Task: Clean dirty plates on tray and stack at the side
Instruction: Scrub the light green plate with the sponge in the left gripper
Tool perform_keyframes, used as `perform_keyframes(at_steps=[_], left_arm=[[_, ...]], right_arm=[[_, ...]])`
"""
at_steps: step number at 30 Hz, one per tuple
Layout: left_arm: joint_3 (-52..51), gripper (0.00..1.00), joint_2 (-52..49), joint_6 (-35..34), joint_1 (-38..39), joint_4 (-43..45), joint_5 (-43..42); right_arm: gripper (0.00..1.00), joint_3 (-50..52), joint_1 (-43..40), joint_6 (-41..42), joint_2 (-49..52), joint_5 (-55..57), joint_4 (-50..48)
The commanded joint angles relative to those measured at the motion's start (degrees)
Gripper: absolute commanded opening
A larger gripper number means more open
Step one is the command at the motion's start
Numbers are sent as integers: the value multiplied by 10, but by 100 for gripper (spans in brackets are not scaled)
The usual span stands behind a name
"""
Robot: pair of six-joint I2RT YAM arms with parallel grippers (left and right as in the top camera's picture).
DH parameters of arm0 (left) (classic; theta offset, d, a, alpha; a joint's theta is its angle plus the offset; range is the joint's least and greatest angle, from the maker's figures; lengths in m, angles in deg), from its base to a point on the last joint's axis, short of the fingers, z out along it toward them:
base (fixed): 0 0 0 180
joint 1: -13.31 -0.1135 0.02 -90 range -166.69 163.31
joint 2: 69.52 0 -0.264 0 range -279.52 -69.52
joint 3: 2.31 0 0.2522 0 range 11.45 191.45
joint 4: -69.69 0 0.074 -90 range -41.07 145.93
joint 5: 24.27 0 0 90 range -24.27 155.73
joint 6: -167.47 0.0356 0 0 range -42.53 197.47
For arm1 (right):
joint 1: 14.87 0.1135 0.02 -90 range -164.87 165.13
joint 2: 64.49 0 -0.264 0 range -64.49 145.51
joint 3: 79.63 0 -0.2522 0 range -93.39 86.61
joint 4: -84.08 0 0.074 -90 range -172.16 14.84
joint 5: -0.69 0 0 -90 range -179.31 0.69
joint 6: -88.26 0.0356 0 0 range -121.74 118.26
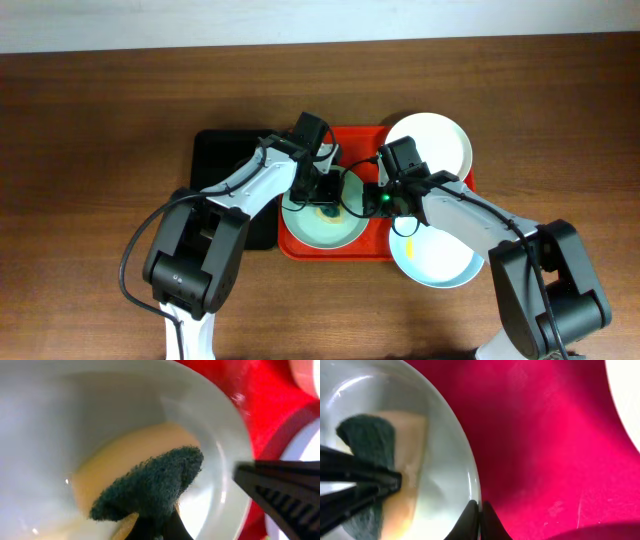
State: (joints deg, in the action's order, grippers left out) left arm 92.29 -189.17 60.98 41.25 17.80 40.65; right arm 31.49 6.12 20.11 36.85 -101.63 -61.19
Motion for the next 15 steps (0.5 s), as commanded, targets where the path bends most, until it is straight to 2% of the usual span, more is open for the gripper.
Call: perform_keyframes(at_steps=[1,7,15], left_arm=[[9,0,10,9,5,-10,-24],[11,0,79,9,-13,-65,161],[10,0,125,9,-20,-89,175]], right_arm=[[4,5,4,-6,13,-6,-2],[4,5,4,-6,13,-6,-2],[4,5,4,-6,13,-6,-2]])
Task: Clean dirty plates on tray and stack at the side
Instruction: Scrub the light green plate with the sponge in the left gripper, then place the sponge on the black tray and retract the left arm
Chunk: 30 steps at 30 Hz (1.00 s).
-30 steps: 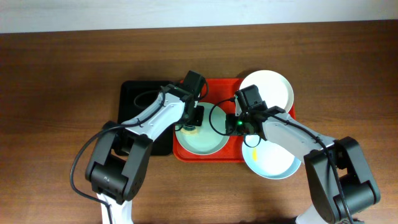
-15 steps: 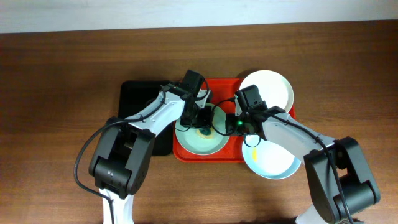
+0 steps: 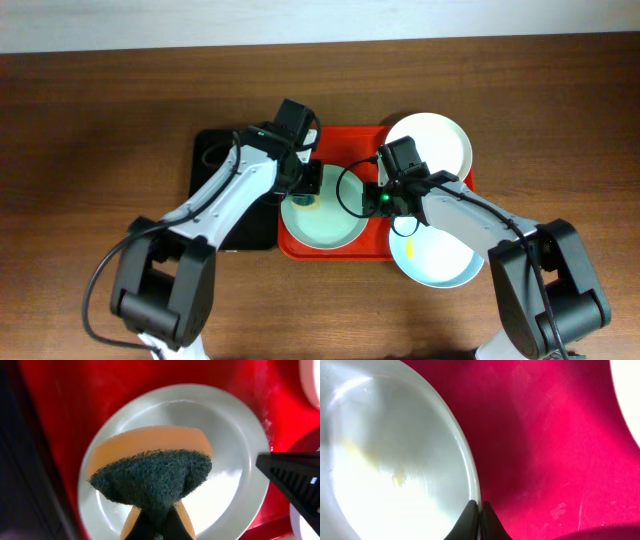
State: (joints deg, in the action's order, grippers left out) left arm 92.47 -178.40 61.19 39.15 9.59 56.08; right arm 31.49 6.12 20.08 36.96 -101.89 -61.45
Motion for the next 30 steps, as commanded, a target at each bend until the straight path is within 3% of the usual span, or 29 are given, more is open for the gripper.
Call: perform_keyframes(at_steps=[1,15,22,27,30], left_arm=[[5,0,15,7,1,-9,21],[-19,0,41,7,-3,-22,-14],[-19,0,145,-2,-52,-86,98],[-27,0,149,-2,-106,-161,165],[-60,0,149,-2,-129,-155,170]], right_arm=[[4,5,4,-6,12,-3,1],[4,5,4,-6,12,-3,0],[4,5,4,-6,12,-3,3],[4,5,4,-6,12,-3,3],[4,5,4,-6,12,-3,3]])
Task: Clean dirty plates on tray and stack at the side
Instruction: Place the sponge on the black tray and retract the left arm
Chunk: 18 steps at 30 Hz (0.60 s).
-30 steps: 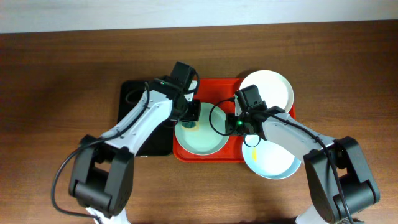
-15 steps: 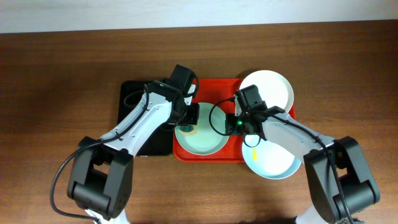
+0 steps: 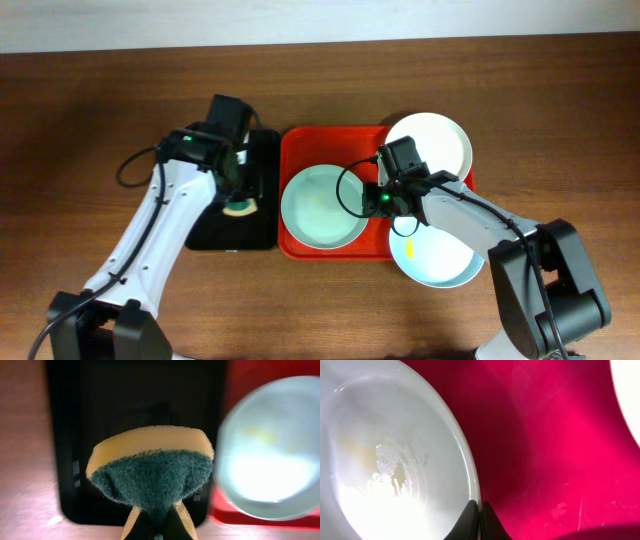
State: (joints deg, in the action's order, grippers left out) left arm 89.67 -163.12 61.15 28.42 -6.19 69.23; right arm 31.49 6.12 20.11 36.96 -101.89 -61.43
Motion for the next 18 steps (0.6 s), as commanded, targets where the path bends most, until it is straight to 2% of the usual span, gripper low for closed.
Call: perform_keyframes(at_steps=[1,13,17,18], left_arm=[[-48,0,-4,-1,-26,14,39],[-252,0,-5,-1,-31,245,39],[-257,4,-5,-1,-31,254,58],[-257,11,-5,-1,-31,255,60]], right_arm=[[5,5,4,-6,12,-3,3],[5,5,4,-6,12,-3,3],[5,5,4,-6,12,-3,2],[5,5,4,-6,12,-3,2]])
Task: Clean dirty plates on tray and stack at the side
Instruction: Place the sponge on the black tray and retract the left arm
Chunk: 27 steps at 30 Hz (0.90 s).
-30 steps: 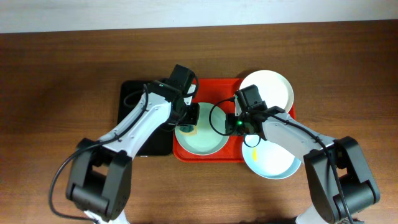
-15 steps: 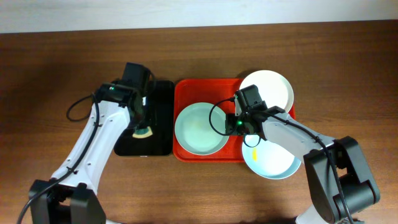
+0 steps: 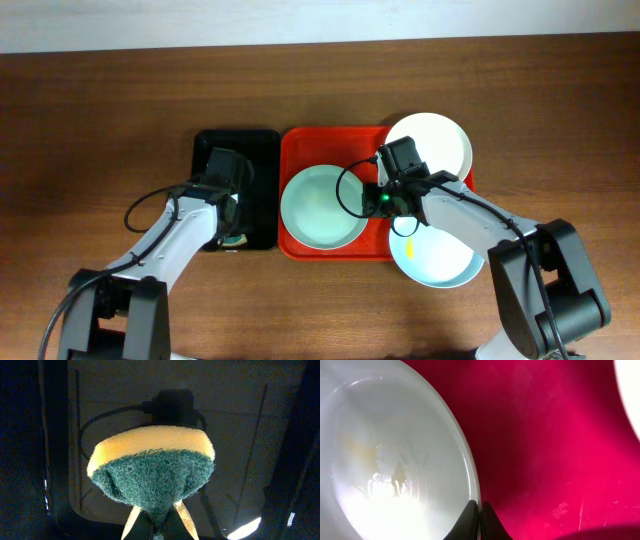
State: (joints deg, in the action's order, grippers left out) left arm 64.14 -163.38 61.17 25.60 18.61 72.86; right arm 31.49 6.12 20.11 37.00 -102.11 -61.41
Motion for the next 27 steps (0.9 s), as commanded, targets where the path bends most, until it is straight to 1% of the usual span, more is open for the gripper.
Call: perform_keyframes(at_steps=[1,2,3,4,7,8,9,12,14,15,19,21,23,27], left_arm=[[-2,23,-2,-2,-4,7,23],[-1,39,-2,-2,-4,7,23],[1,68,-2,-2,-4,5,22],[9,89,-1,-2,-4,-1,18],[54,90,10,-2,-4,-41,17],[75,90,17,-2,-4,-56,17],[122,91,33,-2,-4,-86,17],[198,93,66,-11,-6,-123,17],[241,96,95,-22,-14,-137,17],[249,99,106,-22,-19,-137,19],[253,99,133,-43,-57,-151,97],[252,99,132,-43,-83,-172,91],[252,99,130,-43,-98,-188,87],[252,99,130,-43,-102,-190,87]], right_arm=[[5,5,4,-6,11,-1,2],[5,5,4,-6,11,-1,2],[5,5,4,-6,11,-1,2],[5,5,4,-6,11,-1,2],[6,5,4,-6,11,-1,2],[12,5,4,-5,11,-1,2],[17,5,4,-4,11,-1,2],[19,5,4,-4,11,-1,2],[24,5,4,-4,11,-1,4],[26,5,4,-4,11,-1,4],[29,5,4,-4,11,-1,4],[33,5,4,-4,11,-1,7],[33,5,4,-4,11,-1,9],[33,5,4,-4,11,-1,8]])
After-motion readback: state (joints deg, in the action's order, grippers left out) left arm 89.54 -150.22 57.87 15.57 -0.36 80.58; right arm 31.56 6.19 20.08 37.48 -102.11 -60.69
